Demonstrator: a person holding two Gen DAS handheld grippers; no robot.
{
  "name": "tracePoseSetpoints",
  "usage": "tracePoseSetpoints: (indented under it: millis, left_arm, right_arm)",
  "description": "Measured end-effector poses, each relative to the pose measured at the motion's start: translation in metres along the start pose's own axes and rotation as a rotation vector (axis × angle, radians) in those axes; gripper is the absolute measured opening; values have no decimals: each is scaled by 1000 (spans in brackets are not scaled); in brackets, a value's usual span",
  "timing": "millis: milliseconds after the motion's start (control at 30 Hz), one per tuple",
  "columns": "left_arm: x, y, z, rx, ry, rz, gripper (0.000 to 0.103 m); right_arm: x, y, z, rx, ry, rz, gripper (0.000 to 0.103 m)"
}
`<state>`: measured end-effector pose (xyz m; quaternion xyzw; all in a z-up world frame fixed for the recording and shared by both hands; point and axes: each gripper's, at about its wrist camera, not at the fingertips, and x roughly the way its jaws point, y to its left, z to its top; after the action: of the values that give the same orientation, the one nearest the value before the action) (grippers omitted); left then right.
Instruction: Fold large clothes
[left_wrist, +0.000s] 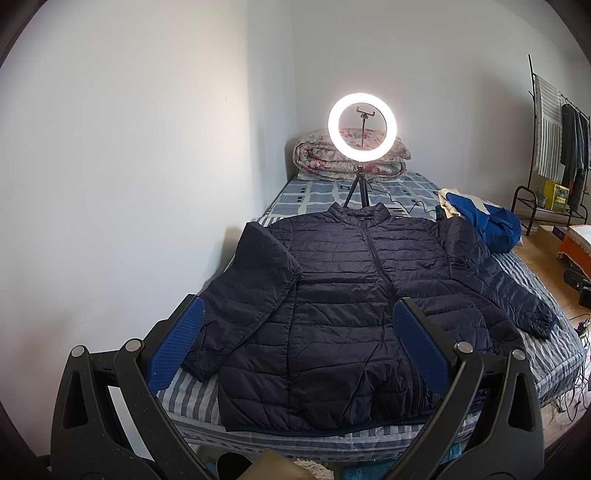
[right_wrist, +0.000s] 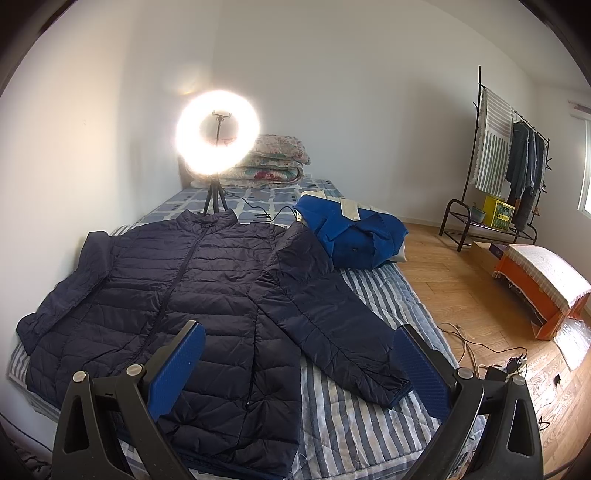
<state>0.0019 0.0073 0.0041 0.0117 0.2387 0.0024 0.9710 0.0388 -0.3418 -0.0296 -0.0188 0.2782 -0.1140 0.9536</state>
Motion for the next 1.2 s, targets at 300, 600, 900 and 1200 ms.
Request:
tracePoseSetpoints:
  millis: [300,600,900,1200]
  left_arm:
    - [0,0,2,-1,-2,0,103]
    - [-1,0,3,1,-3,1,103]
    - [-1,0,2,0,-4,1,103]
    - [-1,2,7,-2,-4,1,103]
  right_arm:
    - [0,0,0,-2,0,2,103]
    - [0,0,0,-2,0,1,103]
    - [0,1,0,-2,-4,6,103]
    - [0,4,1,-1,-6,10,103]
